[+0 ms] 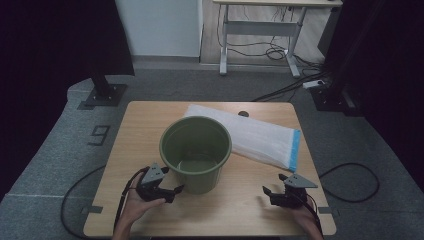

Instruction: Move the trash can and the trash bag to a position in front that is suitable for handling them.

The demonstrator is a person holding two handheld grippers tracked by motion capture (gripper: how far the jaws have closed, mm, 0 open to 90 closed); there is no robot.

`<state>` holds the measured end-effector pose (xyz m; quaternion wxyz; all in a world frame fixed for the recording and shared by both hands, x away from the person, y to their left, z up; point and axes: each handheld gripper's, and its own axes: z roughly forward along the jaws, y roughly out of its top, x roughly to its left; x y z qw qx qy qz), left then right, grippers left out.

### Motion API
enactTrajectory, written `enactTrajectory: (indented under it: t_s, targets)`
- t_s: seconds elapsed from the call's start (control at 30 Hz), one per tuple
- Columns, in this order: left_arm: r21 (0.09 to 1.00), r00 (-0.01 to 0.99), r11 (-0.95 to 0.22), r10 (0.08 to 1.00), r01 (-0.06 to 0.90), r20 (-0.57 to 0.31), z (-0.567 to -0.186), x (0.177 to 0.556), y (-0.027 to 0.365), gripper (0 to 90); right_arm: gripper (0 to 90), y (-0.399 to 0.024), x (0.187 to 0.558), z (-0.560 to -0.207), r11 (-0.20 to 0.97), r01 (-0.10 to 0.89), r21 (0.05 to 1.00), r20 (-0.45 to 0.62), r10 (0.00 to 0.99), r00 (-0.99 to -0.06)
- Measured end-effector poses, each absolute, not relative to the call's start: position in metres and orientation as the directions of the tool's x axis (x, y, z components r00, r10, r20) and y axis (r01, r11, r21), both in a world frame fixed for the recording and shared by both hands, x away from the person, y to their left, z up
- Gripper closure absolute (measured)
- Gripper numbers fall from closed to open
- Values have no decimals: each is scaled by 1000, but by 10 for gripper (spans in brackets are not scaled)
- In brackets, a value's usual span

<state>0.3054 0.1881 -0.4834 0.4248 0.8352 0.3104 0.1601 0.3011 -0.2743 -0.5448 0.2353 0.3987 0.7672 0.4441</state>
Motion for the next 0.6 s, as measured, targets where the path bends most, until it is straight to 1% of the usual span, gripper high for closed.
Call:
enactTrajectory:
  t_s: [0.27, 0.6]
  targets:
    - [807, 735, -439, 679, 394, 10, -484, 320, 166, 140, 159, -271, 302, -545, 295, 402, 867, -10, 816, -577]
    - [807, 737, -444, 676, 389, 16, -483, 335, 146, 148, 162, -273, 302, -545, 294, 402, 867, -10, 817, -577]
